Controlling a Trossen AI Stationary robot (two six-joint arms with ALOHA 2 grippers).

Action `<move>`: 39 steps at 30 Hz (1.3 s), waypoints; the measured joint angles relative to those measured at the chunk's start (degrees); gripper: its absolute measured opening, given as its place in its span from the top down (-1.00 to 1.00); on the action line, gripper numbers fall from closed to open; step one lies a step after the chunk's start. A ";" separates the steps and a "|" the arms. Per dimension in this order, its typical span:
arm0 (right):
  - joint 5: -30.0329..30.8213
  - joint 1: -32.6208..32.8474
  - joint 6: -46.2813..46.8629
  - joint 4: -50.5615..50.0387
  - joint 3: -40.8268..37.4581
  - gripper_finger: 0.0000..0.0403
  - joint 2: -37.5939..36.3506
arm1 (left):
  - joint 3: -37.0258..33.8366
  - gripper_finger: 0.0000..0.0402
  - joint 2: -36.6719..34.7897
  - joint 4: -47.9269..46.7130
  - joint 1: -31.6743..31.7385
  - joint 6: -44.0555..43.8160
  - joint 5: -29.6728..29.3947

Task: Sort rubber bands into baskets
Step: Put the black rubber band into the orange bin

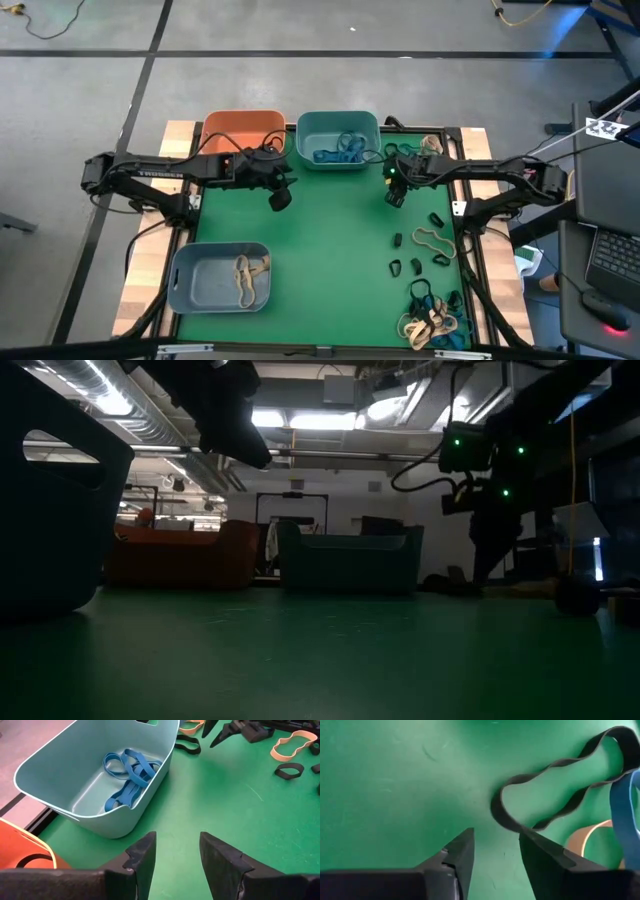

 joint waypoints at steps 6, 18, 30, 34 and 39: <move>0.03 -2.12 -1.82 7.53 -3.20 0.32 -0.01 | 0.00 0.26 0.00 0.00 0.00 -0.04 0.00; -8.92 -4.29 -4.41 10.75 -5.24 0.72 3.18 | 0.00 0.26 0.00 -0.26 0.01 -0.32 0.00; -14.10 6.60 -3.20 11.41 -2.42 0.97 -3.82 | 0.00 0.26 0.00 1.21 -4.73 3.03 -0.01; -14.16 10.99 -2.89 14.70 -0.57 0.93 -4.62 | -0.79 0.26 0.00 6.19 -6.81 3.32 -0.01; -15.56 15.27 -2.81 20.81 0.75 0.91 -4.60 | -3.87 0.26 0.02 13.78 -8.61 4.59 0.04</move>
